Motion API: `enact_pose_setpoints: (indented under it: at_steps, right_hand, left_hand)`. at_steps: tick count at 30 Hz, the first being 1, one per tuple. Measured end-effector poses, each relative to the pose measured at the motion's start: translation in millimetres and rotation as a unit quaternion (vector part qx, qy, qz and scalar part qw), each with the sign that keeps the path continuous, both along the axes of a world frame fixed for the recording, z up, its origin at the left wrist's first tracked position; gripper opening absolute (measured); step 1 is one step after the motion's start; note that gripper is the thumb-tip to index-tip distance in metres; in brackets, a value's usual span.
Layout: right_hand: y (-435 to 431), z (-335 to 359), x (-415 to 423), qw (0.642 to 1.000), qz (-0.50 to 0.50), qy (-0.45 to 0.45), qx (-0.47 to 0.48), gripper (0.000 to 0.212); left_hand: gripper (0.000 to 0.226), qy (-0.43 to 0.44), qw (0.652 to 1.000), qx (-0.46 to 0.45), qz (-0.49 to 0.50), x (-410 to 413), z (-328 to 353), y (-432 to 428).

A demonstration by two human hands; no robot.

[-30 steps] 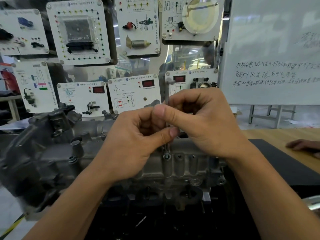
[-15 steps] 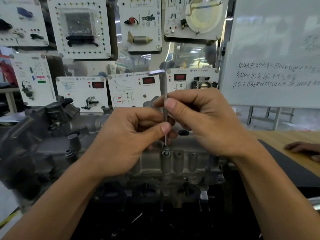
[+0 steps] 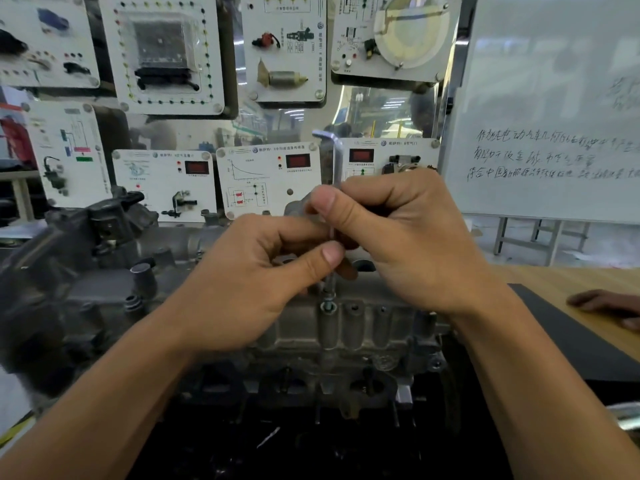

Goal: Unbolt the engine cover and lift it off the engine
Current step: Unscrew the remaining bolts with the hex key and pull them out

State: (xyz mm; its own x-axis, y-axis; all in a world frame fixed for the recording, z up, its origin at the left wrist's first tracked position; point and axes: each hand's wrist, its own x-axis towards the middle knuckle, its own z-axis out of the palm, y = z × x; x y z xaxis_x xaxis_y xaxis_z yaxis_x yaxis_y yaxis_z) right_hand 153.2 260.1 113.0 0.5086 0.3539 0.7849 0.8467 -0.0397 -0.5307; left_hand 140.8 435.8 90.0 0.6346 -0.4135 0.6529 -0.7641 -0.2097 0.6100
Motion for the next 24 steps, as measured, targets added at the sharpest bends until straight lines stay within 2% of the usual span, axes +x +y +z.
enact_pose_setpoints:
  at_steps: [4,7,13,20,24]
  right_hand:
    - [-6.2,-0.6,1.1,0.999,-0.009,-0.014,-0.028,0.038]
    - [-6.3,-1.1,2.4,0.999,-0.022,-0.024,-0.042,0.036]
    - [-0.2,-2.8,-1.0,0.999,-0.032,-0.024,0.038,0.01]
    - [-0.2,-1.9,0.9,0.998,-0.047,-0.015,0.047,0.013]
    - [-1.2,-1.8,0.0,1.0,-0.009,0.007,0.024,0.012]
  left_hand:
    - [0.02,0.028,1.0,-0.011,-0.006,-2.3,-1.1,-0.6]
    - [0.012,0.015,0.999,-0.036,0.026,-0.3,-1.5,-3.1]
    - [0.009,-0.011,0.998,-0.038,0.055,3.7,-1.3,-4.6]
    - [0.02,-0.018,0.995,-0.058,0.079,2.8,-0.3,-5.5]
    - [0.014,0.0,0.999,-0.018,0.039,3.2,-0.4,-3.0]
